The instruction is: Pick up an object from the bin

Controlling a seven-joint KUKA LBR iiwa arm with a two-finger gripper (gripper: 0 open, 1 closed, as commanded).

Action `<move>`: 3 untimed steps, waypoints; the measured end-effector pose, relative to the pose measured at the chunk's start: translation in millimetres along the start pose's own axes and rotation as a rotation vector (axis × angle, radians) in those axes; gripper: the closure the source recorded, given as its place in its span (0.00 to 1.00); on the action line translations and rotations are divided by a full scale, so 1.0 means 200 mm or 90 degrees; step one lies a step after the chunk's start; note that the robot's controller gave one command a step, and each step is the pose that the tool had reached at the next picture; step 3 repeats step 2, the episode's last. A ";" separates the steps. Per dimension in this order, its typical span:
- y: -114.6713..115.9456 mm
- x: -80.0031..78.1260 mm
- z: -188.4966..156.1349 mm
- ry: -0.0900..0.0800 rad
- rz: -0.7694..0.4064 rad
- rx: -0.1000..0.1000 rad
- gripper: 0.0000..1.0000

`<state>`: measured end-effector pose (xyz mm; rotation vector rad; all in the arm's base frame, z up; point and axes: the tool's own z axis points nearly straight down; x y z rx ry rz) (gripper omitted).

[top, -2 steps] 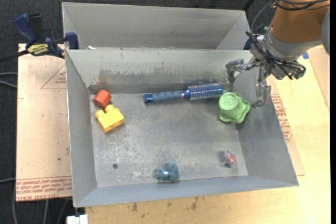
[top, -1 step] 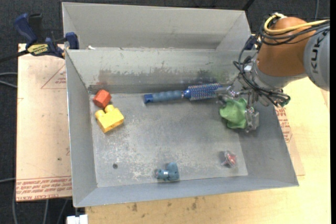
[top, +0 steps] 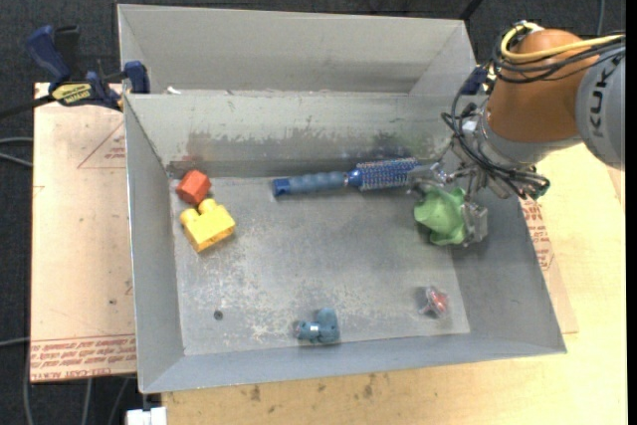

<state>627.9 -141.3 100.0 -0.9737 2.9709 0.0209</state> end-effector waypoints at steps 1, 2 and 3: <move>0.11 -0.07 -1.06 0.005 0.012 0.011 1.00; 0.17 -0.03 -0.93 0.012 -0.207 0.003 1.00; 0.17 -0.03 -0.93 0.012 -0.207 0.003 1.00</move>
Offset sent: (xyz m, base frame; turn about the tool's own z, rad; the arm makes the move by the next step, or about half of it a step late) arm -0.0064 0.0209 0.2073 0.0201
